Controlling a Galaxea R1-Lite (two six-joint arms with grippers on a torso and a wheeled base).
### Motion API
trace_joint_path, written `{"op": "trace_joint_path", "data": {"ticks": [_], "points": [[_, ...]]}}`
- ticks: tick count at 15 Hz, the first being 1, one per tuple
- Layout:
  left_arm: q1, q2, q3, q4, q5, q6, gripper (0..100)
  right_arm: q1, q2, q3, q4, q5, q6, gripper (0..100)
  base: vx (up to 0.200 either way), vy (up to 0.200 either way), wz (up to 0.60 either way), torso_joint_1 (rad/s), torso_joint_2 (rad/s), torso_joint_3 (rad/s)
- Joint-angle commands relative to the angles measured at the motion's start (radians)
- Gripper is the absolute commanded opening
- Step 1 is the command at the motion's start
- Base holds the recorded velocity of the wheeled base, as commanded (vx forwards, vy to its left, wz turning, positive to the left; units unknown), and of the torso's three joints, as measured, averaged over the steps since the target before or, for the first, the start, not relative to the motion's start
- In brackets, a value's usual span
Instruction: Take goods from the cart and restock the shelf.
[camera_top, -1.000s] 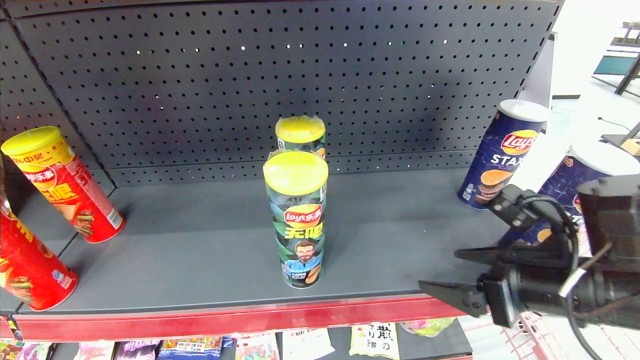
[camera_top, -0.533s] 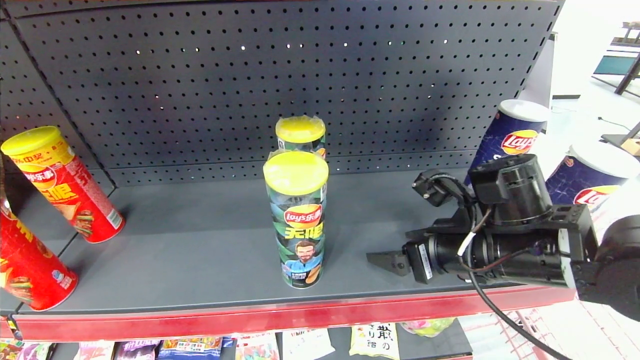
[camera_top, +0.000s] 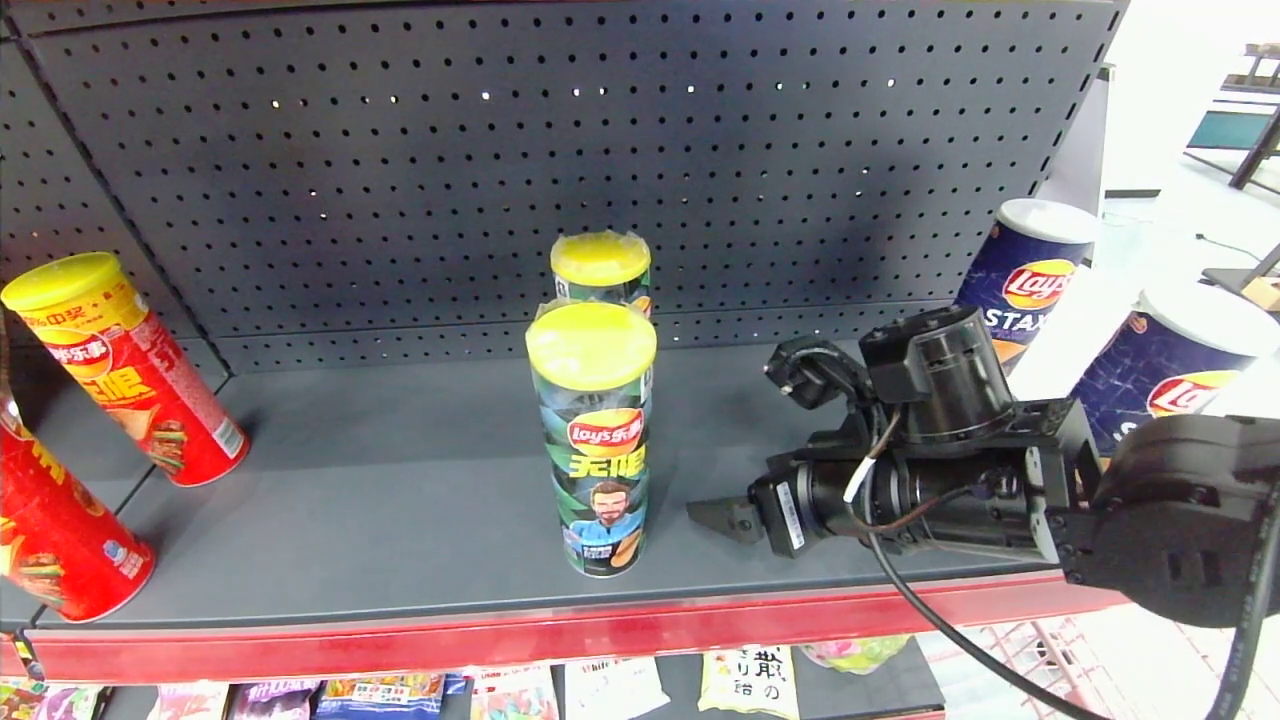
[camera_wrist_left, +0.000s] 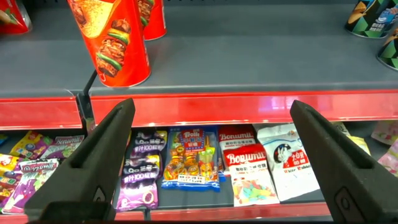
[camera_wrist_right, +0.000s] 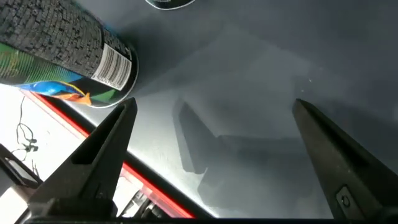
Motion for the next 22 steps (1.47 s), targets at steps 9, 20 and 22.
{"op": "trace_joint_path", "data": {"ticks": [9,20,22], "points": [[0.000,0.001,0.000,0.000,0.002,0.000,100,0.057,0.056,-0.034,-0.035,-0.023,-0.007,100,0.000,0.000,0.00,0.000,0.00,0.000],[0.000,0.001,0.000,0.000,0.001,0.000,100,0.074,0.076,-0.055,-0.034,-0.025,-0.006,100,0.000,0.000,0.00,0.000,0.00,0.000],[0.000,0.001,0.000,0.000,0.001,0.000,100,0.071,0.067,-0.048,-0.034,-0.025,-0.006,100,0.000,0.000,0.00,0.000,0.00,0.000]]}}
